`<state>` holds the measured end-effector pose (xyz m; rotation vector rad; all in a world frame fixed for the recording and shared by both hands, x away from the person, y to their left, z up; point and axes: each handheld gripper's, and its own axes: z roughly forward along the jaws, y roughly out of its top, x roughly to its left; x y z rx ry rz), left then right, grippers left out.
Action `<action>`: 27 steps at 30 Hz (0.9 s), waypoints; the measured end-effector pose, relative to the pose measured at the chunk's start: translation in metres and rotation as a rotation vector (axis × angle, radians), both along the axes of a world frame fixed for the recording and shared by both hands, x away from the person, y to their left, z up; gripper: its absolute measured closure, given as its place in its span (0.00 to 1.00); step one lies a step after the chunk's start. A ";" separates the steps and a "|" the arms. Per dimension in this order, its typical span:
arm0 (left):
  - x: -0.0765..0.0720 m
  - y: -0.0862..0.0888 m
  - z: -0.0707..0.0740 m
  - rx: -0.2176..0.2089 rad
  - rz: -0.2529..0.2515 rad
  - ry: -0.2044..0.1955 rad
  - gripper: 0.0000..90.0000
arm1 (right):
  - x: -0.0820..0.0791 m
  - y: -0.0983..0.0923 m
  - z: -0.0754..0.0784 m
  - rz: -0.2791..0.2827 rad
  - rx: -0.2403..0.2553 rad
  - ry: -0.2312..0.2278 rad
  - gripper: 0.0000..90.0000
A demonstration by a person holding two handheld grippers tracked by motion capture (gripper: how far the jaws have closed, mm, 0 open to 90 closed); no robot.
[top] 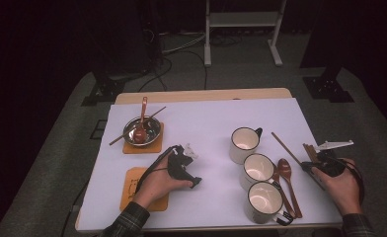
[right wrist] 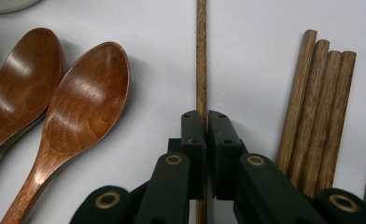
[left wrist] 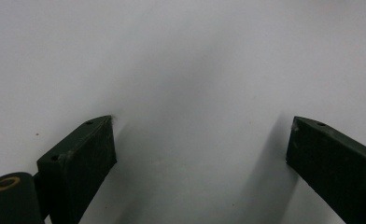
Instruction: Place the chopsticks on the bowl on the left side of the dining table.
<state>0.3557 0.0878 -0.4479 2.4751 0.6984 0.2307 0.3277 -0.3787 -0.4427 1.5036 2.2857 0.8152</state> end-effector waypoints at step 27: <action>0.000 0.001 0.000 -0.002 -0.003 -0.003 0.07 | 0.004 -0.009 0.021 -0.033 0.042 -0.044 0.94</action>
